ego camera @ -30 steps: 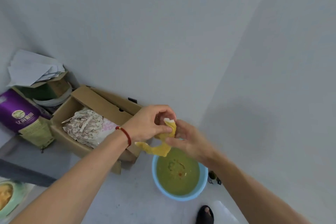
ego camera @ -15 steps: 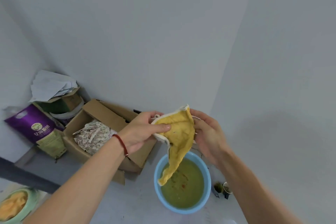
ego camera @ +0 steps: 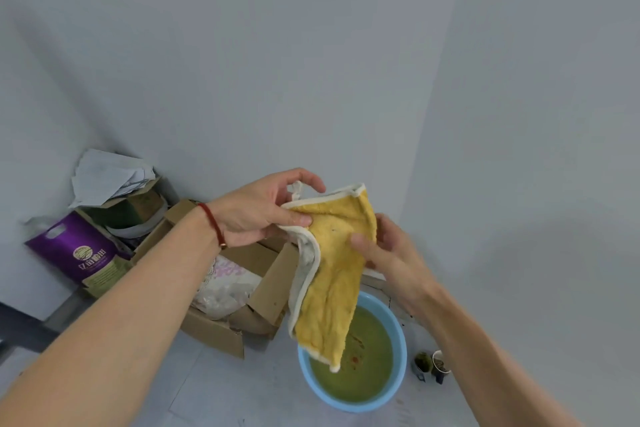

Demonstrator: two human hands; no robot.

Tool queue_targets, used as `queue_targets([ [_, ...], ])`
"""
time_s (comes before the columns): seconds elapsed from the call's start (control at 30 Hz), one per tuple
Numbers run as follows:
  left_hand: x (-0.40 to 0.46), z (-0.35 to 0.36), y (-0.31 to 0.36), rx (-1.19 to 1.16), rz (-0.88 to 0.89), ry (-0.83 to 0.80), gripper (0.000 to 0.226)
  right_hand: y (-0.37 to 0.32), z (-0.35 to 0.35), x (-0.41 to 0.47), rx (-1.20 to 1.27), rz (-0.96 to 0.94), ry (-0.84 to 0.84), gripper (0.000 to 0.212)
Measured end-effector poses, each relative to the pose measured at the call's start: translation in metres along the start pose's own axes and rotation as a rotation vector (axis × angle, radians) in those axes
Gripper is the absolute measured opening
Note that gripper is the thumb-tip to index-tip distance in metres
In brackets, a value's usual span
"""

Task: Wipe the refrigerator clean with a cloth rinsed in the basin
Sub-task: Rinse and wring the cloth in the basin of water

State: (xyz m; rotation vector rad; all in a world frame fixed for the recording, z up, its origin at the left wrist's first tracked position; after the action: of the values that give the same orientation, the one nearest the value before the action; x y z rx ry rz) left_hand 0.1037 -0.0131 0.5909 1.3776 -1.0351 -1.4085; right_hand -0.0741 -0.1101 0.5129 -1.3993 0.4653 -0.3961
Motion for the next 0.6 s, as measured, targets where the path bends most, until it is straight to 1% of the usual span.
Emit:
queue_targets([
  [0.03,0.0,-0.002,0.001,0.0,-0.005,0.013,0.049,0.011,0.005,-0.004,-0.076,0.075,-0.078,0.038],
  [0.07,-0.001,-0.004,0.003,0.04,-0.014,0.018,0.05,0.021,0.008,-0.008,-0.128,0.133,-0.137,0.031],
  [0.1,-0.002,-0.007,0.005,0.095,-0.034,0.016,0.049,0.03,0.009,-0.011,-0.129,0.168,-0.164,0.025],
  [0.13,-0.002,-0.014,0.005,0.132,-0.047,0.03,0.047,0.035,0.007,-0.015,-0.088,0.19,-0.166,0.024],
  [0.17,-0.004,-0.024,0.004,0.114,-0.05,0.076,0.046,0.037,0.006,-0.018,0.001,0.205,-0.163,0.026],
  [0.2,-0.005,-0.037,-0.001,0.032,-0.042,0.145,0.047,0.034,0.005,-0.021,0.121,0.214,-0.165,0.032],
  [0.23,-0.008,-0.047,-0.013,-0.127,-0.037,0.214,0.048,0.033,0.005,-0.02,0.22,0.223,-0.166,0.038],
  [0.27,-0.008,-0.049,-0.032,-0.34,-0.053,0.253,0.048,0.03,0.005,-0.019,0.269,0.225,-0.163,0.039],
  [0.3,-0.007,-0.04,-0.059,-0.566,-0.091,0.248,0.054,0.03,0.004,-0.018,0.286,0.228,-0.137,0.037],
  [0.33,-0.003,-0.021,-0.091,-0.741,-0.154,0.21,0.072,0.032,0.004,-0.015,0.294,0.242,-0.103,0.034],
  [0.37,0.0,0.006,-0.123,-0.835,-0.218,0.175,0.09,0.038,0.003,-0.014,0.29,0.272,-0.077,0.033],
  [0.4,0.005,0.034,-0.15,-0.85,-0.268,0.138,0.097,0.045,0.002,-0.013,0.255,0.304,-0.055,0.032],
  [0.43,0.009,0.06,-0.167,-0.836,-0.289,0.108,0.091,0.052,0.001,-0.015,0.204,0.333,-0.04,0.03],
  [0.5,0.018,0.085,-0.18,-0.756,-0.257,0.13,0.07,0.065,-0.005,-0.02,0.148,0.368,-0.027,0.028],
  [0.57,0.024,0.09,-0.181,-0.707,-0.197,0.169,0.055,0.071,-0.011,-0.027,0.181,0.371,0.009,0.027],
  [0.6,0.025,0.09,-0.181,-0.726,-0.185,0.194,0.049,0.071,-0.016,-0.03,0.193,0.368,0.054,0.027],
])
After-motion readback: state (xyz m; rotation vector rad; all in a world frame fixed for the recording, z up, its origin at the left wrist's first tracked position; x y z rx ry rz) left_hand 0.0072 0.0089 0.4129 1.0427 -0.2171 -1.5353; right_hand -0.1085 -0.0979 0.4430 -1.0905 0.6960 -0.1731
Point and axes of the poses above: each hand's wrist, its own x-axis towards the middle knuckle, its own z-axis out of the palm, y = z × x, the point moved 6 cm from there along x, towards the middle knuckle, and after that the axes turned 3 degrees about -y, right-handed, at the moved point
